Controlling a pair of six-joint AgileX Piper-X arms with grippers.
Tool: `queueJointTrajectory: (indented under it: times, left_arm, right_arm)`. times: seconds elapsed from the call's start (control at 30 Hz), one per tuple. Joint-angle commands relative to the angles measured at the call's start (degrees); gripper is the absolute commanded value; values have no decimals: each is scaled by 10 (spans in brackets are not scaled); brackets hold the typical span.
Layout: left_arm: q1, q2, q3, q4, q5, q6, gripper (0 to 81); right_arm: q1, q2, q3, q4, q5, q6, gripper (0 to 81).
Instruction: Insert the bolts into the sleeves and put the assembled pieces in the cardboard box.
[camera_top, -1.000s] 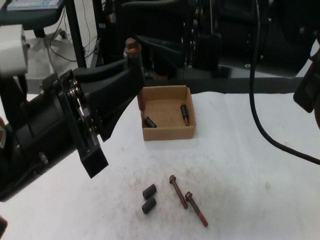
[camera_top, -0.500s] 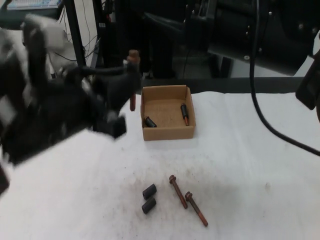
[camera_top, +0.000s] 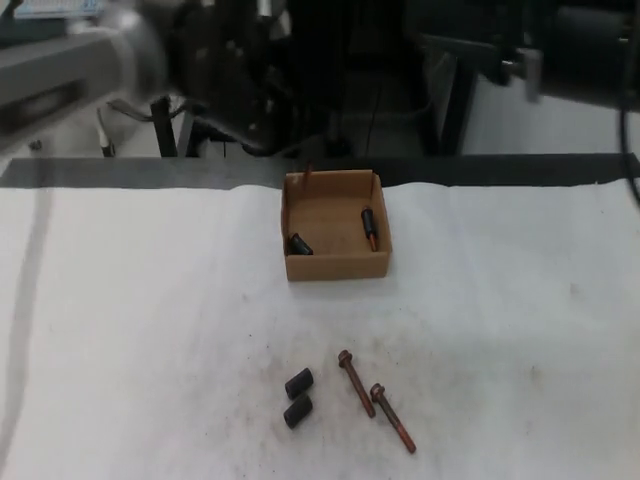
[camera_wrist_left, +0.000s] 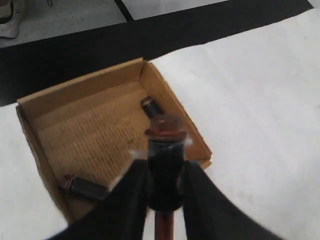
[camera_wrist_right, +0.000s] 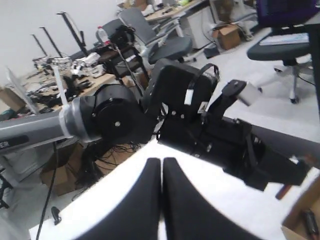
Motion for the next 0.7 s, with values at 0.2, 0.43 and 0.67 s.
queueJointTrajectory:
  times: [0.2, 0.43, 0.67]
  left_arm:
    - [-12, 154, -187, 82, 0, -18, 4]
    - [-17, 193, -204, 93, 7, 17, 49]
    - [-17, 193, -206, 98, 12, 50, 484]
  right_arm:
    - [-43, -19, -3, 72, 0, -3, 8]
    - [-43, -19, -3, 74, -3, -3, 8]
    - [-43, -19, -3, 89, -2, -53, 8]
